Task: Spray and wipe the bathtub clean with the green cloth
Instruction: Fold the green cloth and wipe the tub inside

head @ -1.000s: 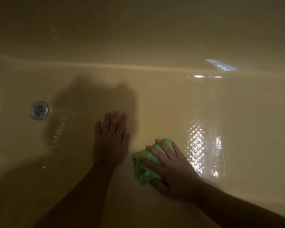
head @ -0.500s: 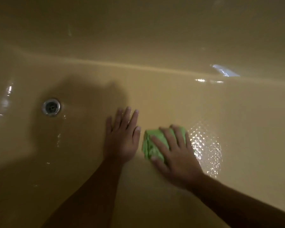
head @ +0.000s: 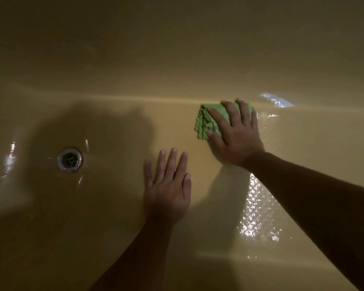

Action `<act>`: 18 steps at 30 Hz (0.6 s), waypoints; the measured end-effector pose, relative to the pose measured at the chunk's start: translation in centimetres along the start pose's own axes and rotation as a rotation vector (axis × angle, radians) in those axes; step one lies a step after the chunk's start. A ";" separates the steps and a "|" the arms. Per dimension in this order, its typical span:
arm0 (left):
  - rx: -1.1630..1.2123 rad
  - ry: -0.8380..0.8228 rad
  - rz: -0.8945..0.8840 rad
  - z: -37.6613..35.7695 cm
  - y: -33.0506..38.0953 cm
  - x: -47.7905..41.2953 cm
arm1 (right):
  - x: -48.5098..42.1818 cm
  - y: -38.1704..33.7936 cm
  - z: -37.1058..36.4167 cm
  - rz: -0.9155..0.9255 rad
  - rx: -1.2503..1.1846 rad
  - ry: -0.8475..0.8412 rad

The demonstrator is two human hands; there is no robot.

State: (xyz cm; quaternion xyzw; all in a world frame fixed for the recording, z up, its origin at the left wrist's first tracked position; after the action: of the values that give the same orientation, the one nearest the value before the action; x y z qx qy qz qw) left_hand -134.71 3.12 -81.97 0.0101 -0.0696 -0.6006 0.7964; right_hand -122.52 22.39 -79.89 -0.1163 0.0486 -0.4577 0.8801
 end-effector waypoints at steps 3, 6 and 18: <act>0.000 0.004 -0.003 0.1 0.0 -0.6 | 4.1 -1.2 -0.5 -0.028 -0.022 0.005; -0.005 -0.003 -0.022 0.1 0.0 -1.2 | 13.5 -4.3 -1.9 0.057 -0.069 -0.088; 0.032 0.018 0.002 0.4 -0.5 -2.4 | 8.2 -2.1 -1.6 0.288 -0.002 -0.131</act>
State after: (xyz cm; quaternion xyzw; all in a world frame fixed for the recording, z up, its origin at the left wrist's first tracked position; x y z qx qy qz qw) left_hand -135.89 5.32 -81.90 0.0281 -0.0720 -0.5986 0.7973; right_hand -119.76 14.31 -80.80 -0.1387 0.0079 -0.3183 0.9377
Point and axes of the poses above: each hand's wrist, its own x-axis away from the middle knuckle, its own z-axis out of the back of the hand, y = z × x, the point moved 9 cm from there along -x, towards the middle knuckle, and after that the axes turned 3 degrees about y, right-handed, at the moved point
